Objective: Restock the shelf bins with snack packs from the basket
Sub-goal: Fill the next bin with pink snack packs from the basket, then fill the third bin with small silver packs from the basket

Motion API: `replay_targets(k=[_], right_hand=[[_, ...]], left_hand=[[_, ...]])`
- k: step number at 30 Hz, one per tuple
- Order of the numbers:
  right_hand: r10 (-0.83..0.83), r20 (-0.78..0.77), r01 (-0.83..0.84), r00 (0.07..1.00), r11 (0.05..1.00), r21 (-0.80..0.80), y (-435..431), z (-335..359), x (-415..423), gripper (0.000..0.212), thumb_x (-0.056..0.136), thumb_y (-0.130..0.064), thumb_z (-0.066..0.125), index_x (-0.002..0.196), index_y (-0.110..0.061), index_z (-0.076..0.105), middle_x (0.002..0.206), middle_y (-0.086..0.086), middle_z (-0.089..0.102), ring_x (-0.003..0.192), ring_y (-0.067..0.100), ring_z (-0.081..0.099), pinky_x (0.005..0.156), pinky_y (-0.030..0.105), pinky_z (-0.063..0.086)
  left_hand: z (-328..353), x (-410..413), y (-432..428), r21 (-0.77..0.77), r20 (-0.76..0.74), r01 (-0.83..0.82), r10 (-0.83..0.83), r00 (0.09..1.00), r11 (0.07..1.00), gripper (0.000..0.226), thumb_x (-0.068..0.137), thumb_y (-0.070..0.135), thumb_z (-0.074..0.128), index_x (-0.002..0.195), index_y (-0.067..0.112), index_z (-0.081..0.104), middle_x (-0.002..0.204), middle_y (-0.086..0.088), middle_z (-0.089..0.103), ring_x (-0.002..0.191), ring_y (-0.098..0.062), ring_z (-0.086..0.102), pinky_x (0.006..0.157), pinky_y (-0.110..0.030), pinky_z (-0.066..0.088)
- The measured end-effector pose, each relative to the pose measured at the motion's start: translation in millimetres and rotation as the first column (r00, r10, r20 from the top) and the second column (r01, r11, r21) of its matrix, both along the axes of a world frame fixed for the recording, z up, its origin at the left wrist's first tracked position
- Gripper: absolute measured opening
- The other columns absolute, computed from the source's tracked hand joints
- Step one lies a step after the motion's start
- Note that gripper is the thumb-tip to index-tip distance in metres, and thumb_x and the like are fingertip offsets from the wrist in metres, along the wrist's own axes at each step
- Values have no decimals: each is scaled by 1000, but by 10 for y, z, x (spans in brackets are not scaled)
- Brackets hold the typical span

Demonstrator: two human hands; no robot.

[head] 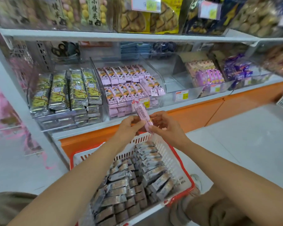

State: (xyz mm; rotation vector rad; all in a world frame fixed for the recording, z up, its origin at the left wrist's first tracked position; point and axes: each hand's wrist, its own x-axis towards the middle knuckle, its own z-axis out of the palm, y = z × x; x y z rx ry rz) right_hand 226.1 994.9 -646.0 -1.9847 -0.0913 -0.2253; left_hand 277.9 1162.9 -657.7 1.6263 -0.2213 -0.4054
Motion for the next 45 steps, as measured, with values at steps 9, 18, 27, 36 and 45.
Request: replay_targets(k=[9,18,27,36,45], right_hand=[[-220,182,272,958,897,-348,-111,533,715,28,81,-18,76,108,-23,71,87,0,64,71,15,56,61,24,45],[-224,261,335,939,761,-555,57,447,1413,23,86,-27,72,106,-15,76,95,9,71,68,9,48,59,17,32],[-191,233,295,954,753,-589,44,345,1411,33,87,-30,71,118,-18,70,113,10,57,108,23,52,90,34,46],[-93,198,170,976,889,-424,-47,-245,457,16,88,-16,69,103,-15,65,86,-13,49,72,2,50,66,15,41],[-27,-267,-138,963,804,-579,-146,-1509,94,30,89,-22,67,118,-13,62,133,2,55,115,19,55,91,22,43]], left_hand=[[59,442,221,675,727,-485,-390,565,556,70,93,20,53,156,13,24,162,-8,23,151,-26,14,123,-42,-4],[-132,511,243,691,721,-516,-428,545,507,88,72,12,71,151,7,34,151,-13,43,141,-32,37,119,-45,22],[-117,509,247,673,737,-512,-424,526,535,85,71,13,70,149,7,38,146,-13,48,138,-32,40,119,-44,20],[-409,122,262,634,773,-527,-486,407,566,72,72,15,65,141,5,48,139,-15,50,130,-35,42,115,-48,21],[-1187,99,434,869,482,-281,-574,661,406,69,79,22,74,142,9,48,147,-14,46,136,-33,42,117,-44,21]])
